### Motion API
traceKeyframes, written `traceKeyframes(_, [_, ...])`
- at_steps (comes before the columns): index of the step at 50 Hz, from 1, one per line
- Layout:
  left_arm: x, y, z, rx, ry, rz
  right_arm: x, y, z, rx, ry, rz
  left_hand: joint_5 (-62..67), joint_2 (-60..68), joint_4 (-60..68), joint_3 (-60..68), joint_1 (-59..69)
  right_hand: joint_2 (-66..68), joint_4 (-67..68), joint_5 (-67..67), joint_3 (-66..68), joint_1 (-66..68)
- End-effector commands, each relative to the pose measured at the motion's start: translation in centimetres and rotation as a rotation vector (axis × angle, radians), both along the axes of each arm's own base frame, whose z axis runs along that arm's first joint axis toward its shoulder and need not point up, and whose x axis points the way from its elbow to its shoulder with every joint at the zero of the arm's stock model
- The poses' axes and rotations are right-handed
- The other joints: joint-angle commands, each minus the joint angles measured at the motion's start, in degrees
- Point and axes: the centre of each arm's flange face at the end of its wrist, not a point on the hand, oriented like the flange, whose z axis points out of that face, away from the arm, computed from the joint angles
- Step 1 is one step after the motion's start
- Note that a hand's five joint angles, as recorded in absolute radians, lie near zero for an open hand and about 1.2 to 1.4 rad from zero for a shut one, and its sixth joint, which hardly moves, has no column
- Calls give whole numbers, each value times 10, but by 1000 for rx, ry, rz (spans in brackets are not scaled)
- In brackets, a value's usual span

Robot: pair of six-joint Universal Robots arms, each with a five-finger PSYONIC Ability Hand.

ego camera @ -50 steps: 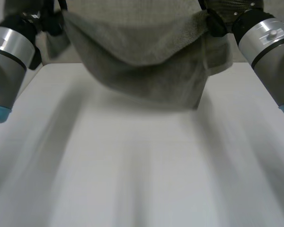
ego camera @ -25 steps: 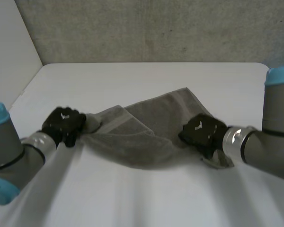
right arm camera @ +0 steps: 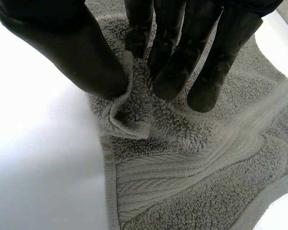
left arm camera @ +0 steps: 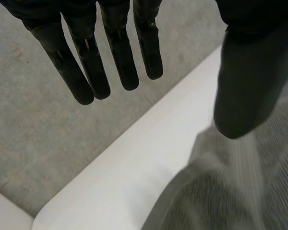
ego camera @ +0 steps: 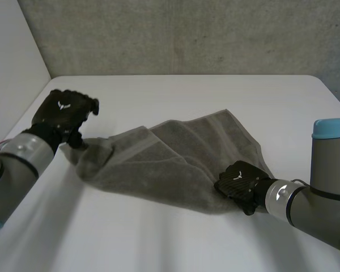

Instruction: Fold the towel.

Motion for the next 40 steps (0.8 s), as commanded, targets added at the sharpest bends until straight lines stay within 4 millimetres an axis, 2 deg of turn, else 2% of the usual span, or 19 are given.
traceKeyframes(1, [-25,-29,-21,116,13,-41,0,1,-2,2,0,1,-122,-32,-33,-27,-32,84,33,47,38,56])
traceKeyframes(3, [-32,-34,-29,150,3,-53,-1,1,-2,3,1,-1,-114,-24,-24,-18,-23,84,33,47,38,56])
traceKeyframes(5, [-38,-47,-47,228,-24,-41,-1,1,-2,2,0,-1,-101,-11,-11,-5,-10,84,33,47,38,56])
traceKeyframes(6, [-38,-47,-47,228,-24,-41,-1,1,-2,2,0,-1,-101,-10,-11,-5,-10,84,33,47,38,56])
traceKeyframes(8, [-39,-59,-62,286,-51,1,-1,0,-3,-1,-1,-4,-92,-2,-2,3,-1,84,33,47,38,56])
traceKeyframes(13, [-39,-70,-76,312,-95,66,-2,-1,-4,-2,-2,-5,-82,8,8,13,9,84,33,47,38,56])
traceKeyframes(25, [-33,-75,-85,273,-231,144,-1,-1,-6,-9,3,-2,-15,75,75,81,76,84,33,47,38,56])
traceKeyframes(27, [-33,-75,-87,271,-253,150,-2,-2,-6,-11,7,-4,92,182,182,188,183,84,33,47,38,56])
traceKeyframes(28, [-33,-75,-87,271,-253,150,-2,-2,-6,-11,7,-4,93,183,183,188,184,84,33,47,38,56])
traceKeyframes(29, [-32,-74,-87,272,-251,150,-2,-2,-6,-15,5,-4,205,295,294,300,295,84,33,47,38,56])
traceKeyframes(30, [-32,-74,-87,272,-251,150,-2,-2,-6,-15,5,-4,206,296,295,301,296,84,33,47,38,56])
traceKeyframes(31, [-32,-74,-85,270,-244,154,-1,-3,-6,-19,4,-6,315,405,405,411,406,84,33,47,38,56])
traceKeyframes(33, [-33,-73,-80,262,-234,155,-2,-4,-4,-26,-3,-11,316,406,406,412,407,84,33,47,38,56])
traceKeyframes(35, [-32,-71,-61,229,-197,161,-4,-10,3,-60,-16,-30,316,406,406,412,407,84,33,47,38,56])
traceKeyframes(36, [-32,-71,-61,229,-197,161,-4,-10,3,-60,-16,-30,316,406,406,412,407,84,33,47,38,56])
traceKeyframes(37, [-31,-70,-48,209,-163,166,-5,-12,12,-87,-29,-37,316,406,406,412,407,84,33,47,38,56])
traceKeyframes(38, [-31,-70,-48,209,-162,166,-5,-12,12,-88,-29,-37,316,406,406,412,407,84,33,47,38,56])
traceKeyframes(40, [-26,-67,-26,186,-81,185,-8,-15,35,-147,-75,-66,316,406,406,412,407,84,33,47,38,56])
